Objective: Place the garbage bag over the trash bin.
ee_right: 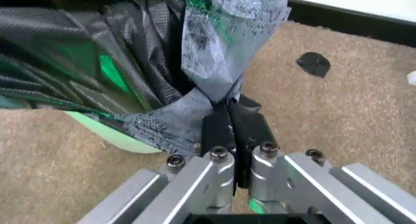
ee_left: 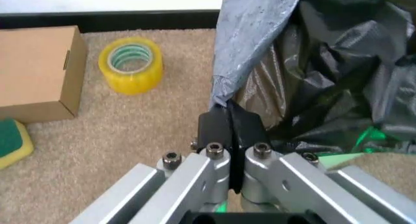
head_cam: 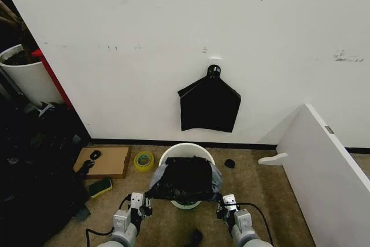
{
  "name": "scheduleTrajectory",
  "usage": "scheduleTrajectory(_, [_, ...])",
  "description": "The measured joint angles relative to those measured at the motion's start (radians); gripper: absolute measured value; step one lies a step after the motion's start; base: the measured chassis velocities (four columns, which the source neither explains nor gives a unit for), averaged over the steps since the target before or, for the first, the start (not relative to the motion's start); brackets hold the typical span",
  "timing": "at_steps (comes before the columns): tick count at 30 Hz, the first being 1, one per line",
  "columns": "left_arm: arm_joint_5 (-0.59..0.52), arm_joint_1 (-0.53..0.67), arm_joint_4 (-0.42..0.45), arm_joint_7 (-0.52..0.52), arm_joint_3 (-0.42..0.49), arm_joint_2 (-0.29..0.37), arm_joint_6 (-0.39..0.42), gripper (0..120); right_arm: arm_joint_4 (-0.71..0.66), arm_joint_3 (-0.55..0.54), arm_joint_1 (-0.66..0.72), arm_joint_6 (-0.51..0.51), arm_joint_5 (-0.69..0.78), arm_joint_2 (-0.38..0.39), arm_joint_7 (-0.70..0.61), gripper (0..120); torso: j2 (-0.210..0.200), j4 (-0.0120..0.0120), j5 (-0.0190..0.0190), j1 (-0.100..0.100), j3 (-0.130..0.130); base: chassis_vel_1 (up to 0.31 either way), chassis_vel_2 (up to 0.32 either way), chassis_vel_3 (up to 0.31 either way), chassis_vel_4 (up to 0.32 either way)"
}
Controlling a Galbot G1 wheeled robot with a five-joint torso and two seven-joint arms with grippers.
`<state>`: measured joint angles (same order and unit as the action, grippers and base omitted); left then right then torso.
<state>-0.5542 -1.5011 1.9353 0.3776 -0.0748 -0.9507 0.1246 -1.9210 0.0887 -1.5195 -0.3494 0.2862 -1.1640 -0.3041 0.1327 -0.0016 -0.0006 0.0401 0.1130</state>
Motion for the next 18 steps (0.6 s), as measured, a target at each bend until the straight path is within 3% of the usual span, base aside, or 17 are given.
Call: scheduleTrajectory(18, [-0.003,0.090,-0.119,0.019,-0.004,-0.022,0.014,0,0.076,0.024,0.044,0.020,0.018,-0.008,-0.013,0,0.000,0.0000,0.0001,0.000,0.000,0.000,0.000,0.000,0.000])
